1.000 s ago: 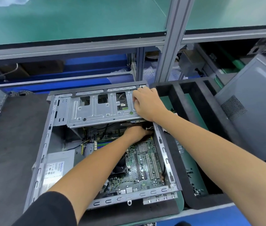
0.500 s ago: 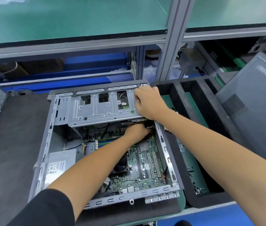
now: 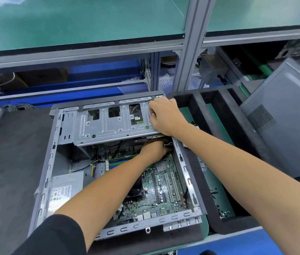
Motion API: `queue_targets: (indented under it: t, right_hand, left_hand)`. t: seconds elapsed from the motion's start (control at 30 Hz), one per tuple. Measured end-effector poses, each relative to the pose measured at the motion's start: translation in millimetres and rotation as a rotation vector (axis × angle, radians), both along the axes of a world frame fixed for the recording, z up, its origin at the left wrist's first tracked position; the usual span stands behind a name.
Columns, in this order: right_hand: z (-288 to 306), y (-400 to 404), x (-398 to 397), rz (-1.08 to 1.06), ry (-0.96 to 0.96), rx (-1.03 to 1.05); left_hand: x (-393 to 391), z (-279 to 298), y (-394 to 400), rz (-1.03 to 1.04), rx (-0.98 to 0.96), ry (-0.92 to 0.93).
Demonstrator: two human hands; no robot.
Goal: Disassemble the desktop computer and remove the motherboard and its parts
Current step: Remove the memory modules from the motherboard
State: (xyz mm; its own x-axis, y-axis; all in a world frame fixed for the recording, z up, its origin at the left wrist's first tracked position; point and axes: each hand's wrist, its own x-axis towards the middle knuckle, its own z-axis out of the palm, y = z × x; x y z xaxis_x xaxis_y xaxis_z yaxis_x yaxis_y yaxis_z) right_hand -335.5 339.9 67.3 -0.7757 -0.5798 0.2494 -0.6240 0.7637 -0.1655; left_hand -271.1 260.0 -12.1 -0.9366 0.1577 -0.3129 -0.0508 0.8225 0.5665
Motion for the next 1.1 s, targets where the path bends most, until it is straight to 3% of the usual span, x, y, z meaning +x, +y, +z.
queue_targets:
  t: [0.43,1.1]
  right_hand:
    - [-1.4,-0.4,-0.5,-0.008,-0.005,-0.013]
    - [0.2,-1.4,0.6,-0.003,0.008,0.015]
  left_hand:
    - [11.3,6.7,14.2,-0.080,-0.215,0.143]
    - [11.6,-4.0,19.7,-0.010,-0.217,0.225]
